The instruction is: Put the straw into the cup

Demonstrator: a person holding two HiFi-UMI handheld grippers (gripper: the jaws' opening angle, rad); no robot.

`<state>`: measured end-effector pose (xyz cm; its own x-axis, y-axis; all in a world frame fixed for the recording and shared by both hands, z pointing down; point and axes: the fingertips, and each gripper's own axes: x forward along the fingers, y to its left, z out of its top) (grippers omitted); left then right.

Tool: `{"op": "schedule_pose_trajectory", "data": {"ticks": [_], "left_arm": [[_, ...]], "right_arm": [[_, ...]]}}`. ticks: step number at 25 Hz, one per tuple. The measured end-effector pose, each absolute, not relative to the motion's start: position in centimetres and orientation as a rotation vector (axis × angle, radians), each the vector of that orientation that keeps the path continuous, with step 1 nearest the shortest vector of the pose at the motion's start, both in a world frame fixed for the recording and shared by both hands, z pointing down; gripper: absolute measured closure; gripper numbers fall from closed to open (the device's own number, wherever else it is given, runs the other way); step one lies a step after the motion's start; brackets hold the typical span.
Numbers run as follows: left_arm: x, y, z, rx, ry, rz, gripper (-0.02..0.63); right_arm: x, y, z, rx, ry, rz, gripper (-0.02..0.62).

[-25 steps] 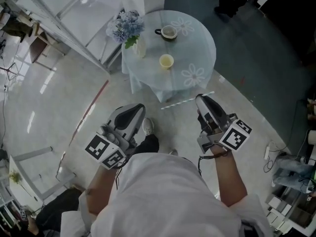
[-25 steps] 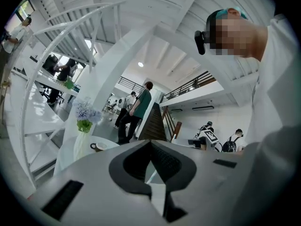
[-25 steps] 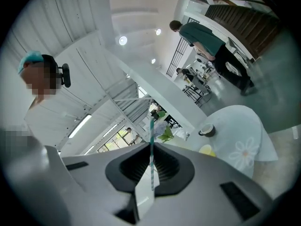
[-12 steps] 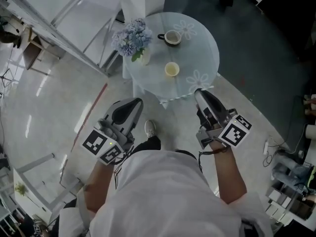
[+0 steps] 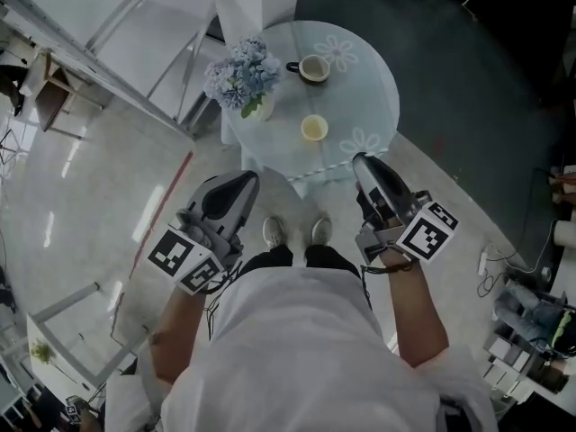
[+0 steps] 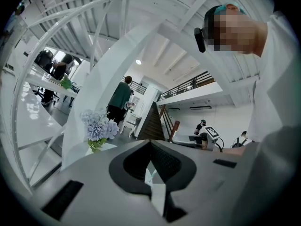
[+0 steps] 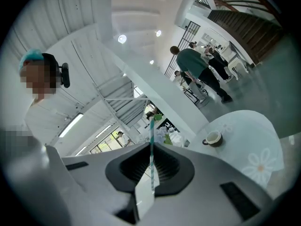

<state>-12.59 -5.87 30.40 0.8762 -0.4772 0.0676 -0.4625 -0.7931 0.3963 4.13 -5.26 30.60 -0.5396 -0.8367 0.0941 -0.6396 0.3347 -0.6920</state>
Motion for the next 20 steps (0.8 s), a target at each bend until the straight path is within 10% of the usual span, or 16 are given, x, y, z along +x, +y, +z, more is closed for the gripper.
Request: {"op": "schedule_pose_trajectory", "data": {"ticks": [20], "left_arm": [[-8.7, -9.4, 32.7, 2.569, -0.791, 0.001, 0.584]], "right_arm": [[7.6, -11.0, 32.9, -1.249, 2.385, -1.081, 0.557]]}}
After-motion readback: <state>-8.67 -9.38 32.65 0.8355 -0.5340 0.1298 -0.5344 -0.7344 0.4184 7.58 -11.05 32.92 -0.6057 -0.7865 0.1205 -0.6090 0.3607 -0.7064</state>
